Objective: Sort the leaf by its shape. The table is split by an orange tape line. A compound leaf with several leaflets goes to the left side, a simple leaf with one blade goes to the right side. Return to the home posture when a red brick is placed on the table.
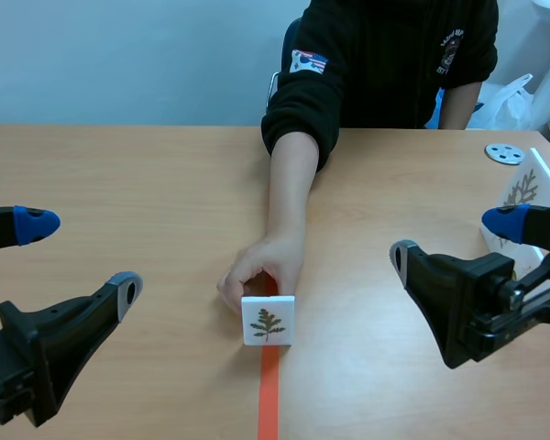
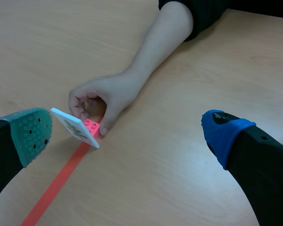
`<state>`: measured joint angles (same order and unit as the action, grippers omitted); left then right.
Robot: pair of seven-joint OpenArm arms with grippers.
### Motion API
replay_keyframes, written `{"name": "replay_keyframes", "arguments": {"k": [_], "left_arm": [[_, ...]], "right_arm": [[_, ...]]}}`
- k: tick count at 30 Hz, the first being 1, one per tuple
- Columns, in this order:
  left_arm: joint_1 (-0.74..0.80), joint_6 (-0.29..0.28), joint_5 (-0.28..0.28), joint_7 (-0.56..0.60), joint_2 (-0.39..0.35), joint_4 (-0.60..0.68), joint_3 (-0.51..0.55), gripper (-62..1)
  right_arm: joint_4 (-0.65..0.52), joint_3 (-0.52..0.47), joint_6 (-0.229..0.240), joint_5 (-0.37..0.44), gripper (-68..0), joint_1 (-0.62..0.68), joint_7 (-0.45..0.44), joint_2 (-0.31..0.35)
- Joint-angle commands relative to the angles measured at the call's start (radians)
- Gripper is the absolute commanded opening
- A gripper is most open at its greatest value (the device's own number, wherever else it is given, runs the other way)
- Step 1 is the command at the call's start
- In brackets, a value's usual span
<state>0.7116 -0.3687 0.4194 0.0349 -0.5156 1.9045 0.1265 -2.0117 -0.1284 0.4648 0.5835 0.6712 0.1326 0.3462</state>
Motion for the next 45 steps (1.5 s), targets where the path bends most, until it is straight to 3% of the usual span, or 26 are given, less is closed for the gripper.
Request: {"name": "replay_keyframes", "arguments": {"k": [1,9,15,21,37,45], "left_arm": [[0.003,-0.001,0.007,0.017,0.003,0.023,-0.005,1.4],[0.003,-0.001,0.007,0.017,0.003,0.023,-0.005,1.4],[0.003,-0.001,0.007,0.017,0.003,0.023,-0.005,1.4],[0.003,-0.001,0.007,0.017,0.003,0.023,-0.005,1.4],[0.003,-0.001,0.006,0.017,0.003,0.023,-0.005,1.4],[0.003,-0.001,0.006,0.017,0.003,0.023,-0.005,1.4]], "right_arm": [[-0.018,-0.003,0.001,0.001,0.4,-0.006,-0.014,0.009],[0.0,0.011,0.009,-0.054,0.4,-0.037,-0.015,0.017],[0.067,0.098,0.008,-0.116,0.4,-0.119,-0.027,0.034],[0.188,0.224,0.009,-0.179,0.4,-0.231,-0.059,0.034],[0.544,0.59,0.007,-0.472,0.4,-0.5,-0.249,0.022],[0.73,0.691,-0.034,-0.566,0.4,-0.588,-0.34,-0.034]]}}
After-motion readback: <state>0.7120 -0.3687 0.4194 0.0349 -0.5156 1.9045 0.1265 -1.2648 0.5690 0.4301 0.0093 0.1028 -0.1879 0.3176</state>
